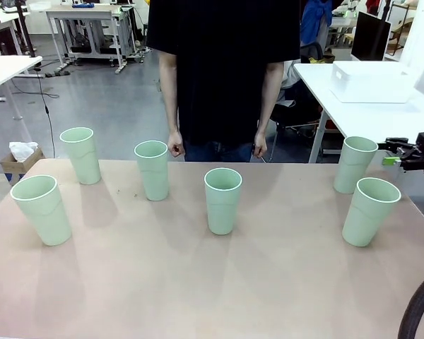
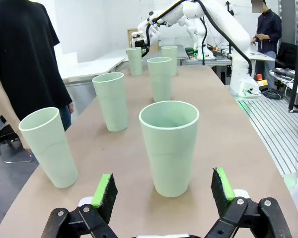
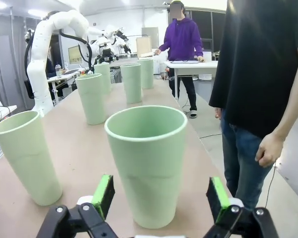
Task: Stack the cups and store them in the basket.
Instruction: Pick up two Reusable plastic cups , one in each hand.
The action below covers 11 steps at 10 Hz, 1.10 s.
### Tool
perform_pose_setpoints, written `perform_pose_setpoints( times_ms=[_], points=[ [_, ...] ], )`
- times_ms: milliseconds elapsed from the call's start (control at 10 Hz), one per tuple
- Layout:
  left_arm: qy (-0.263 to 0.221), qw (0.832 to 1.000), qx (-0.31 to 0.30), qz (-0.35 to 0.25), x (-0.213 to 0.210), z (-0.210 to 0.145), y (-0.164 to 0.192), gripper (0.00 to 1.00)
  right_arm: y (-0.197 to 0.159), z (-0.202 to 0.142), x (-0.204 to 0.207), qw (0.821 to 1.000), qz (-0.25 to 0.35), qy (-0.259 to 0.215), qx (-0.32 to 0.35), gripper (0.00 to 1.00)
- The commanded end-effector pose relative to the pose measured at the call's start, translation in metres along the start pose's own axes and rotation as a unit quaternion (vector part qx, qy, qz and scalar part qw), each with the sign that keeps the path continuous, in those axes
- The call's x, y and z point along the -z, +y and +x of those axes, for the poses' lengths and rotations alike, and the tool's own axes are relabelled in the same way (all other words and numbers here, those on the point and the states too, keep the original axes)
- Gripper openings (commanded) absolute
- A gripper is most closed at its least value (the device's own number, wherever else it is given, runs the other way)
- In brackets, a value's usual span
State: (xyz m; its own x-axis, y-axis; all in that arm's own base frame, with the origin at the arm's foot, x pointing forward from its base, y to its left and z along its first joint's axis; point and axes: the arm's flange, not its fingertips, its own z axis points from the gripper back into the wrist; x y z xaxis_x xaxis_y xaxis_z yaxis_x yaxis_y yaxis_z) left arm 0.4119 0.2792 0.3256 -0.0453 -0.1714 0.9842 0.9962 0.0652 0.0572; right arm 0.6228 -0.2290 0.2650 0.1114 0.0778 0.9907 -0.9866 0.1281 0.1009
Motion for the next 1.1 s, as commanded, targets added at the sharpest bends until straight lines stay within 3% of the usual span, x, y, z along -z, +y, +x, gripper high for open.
perform_pose_setpoints(
  times_ms=[0,100,200,500,700,1000],
  points=[
    [-0.026,0.999,0.028,0.009,0.006,-0.009,-0.013,1.00,-0.007,0.007,-0.001,1.000,-0.017,-0.020,0.001,1.00],
    [-0.022,0.999,0.023,0.032,0.007,-0.006,-0.009,1.00,0.000,0.000,0.000,1.000,0.000,0.000,0.000,1.00],
    [-0.006,1.000,0.001,0.000,0.002,0.001,0.001,1.00,0.000,0.000,0.000,1.000,0.000,0.000,0.000,1.00],
    [-0.010,1.000,0.000,0.005,0.003,0.000,0.002,1.00,0.000,-0.003,-0.002,1.000,-0.002,-0.002,0.002,1.00],
    [-0.010,0.999,-0.021,0.032,0.021,-0.010,-0.001,1.00,0.004,-0.003,0.007,1.000,-0.023,-0.008,-0.007,1.00],
    [-0.010,0.999,-0.039,0.028,0.036,-0.023,-0.012,1.00,0.007,-0.008,0.019,1.000,-0.013,-0.013,-0.002,1.00]
  ],
)
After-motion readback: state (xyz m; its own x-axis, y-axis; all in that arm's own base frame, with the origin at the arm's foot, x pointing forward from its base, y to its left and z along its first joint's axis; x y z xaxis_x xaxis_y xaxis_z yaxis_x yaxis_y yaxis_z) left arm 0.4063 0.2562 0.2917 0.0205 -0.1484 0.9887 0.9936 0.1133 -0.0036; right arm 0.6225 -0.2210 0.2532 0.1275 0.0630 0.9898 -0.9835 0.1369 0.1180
